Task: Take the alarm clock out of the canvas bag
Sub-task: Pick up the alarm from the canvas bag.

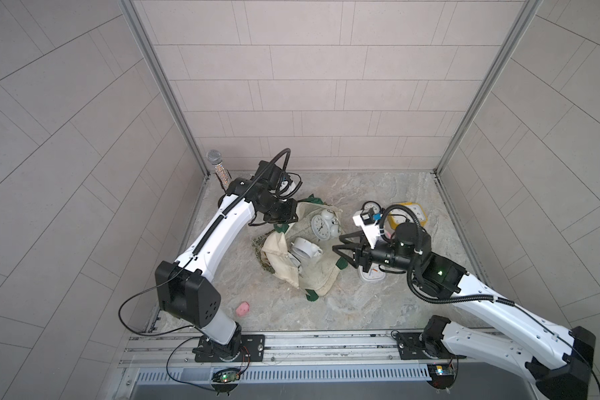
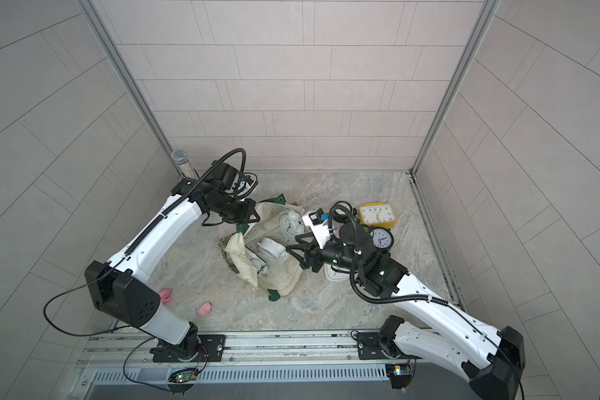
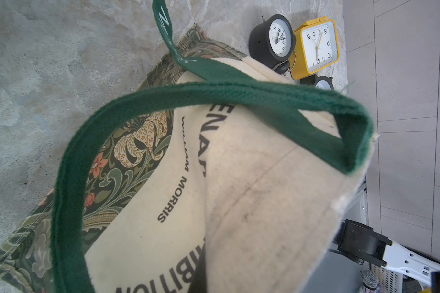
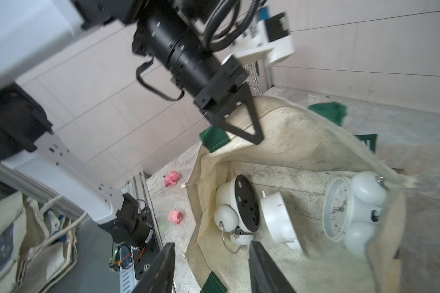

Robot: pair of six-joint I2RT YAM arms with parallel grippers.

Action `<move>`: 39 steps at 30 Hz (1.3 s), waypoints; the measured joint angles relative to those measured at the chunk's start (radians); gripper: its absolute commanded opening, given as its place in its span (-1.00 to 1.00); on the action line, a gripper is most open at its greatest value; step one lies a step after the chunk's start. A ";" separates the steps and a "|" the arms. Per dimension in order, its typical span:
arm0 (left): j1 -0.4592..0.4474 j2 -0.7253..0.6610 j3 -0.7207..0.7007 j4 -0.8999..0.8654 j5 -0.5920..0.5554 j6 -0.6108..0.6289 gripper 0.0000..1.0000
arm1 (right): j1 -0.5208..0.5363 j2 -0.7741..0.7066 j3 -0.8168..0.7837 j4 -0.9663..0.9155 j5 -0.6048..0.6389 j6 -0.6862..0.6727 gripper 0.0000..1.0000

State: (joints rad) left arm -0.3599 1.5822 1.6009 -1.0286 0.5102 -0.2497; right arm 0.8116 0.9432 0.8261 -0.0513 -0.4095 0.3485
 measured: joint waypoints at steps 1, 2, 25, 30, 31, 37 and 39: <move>0.000 0.000 0.000 0.000 0.000 0.000 -1.00 | 0.046 0.022 0.003 -0.004 0.035 -0.037 -0.05; 0.000 0.000 0.000 0.000 0.000 0.000 -1.00 | 0.076 0.040 0.006 -0.007 0.060 -0.063 -0.06; 0.000 0.000 -0.001 -0.001 0.002 0.015 -1.00 | 0.200 0.479 0.027 0.002 0.583 -0.383 0.18; 0.000 0.000 -0.002 -0.001 0.002 0.015 -1.00 | 0.163 0.547 0.042 0.002 0.583 -0.386 0.19; 0.000 0.000 -0.002 -0.001 0.002 0.015 -1.00 | 0.156 0.562 0.052 0.002 0.582 -0.386 0.19; 0.000 0.000 -0.003 -0.001 0.003 0.015 -1.00 | 0.116 0.623 0.105 0.002 0.546 -0.386 0.18; 0.000 0.000 -0.003 -0.001 0.003 0.014 -1.00 | 0.106 0.634 0.113 0.001 0.539 -0.386 0.17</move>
State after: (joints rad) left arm -0.3599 1.5822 1.5982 -1.0294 0.5137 -0.2352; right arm 0.9173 1.5768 0.9390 -0.0505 0.1299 -0.0376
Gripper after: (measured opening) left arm 0.059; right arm 0.589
